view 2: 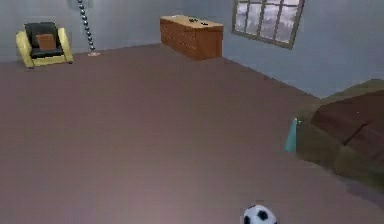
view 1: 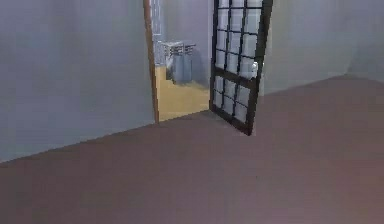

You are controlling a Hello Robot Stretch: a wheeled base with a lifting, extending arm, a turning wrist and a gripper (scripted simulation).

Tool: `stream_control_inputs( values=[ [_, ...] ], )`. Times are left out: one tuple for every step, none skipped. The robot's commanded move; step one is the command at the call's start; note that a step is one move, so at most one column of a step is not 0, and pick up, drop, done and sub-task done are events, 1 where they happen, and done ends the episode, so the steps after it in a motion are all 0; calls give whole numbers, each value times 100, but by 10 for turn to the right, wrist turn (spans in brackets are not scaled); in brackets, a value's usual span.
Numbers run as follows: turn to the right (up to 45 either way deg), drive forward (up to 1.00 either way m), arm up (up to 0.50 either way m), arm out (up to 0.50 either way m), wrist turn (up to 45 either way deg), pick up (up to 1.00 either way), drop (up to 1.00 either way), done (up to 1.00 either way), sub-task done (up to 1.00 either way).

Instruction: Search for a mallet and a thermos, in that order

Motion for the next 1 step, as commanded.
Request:
stream_control_inputs(
  values=[
    [0, 100, 0, 0, 0, 0, 0, 0, 0]
  ],
)
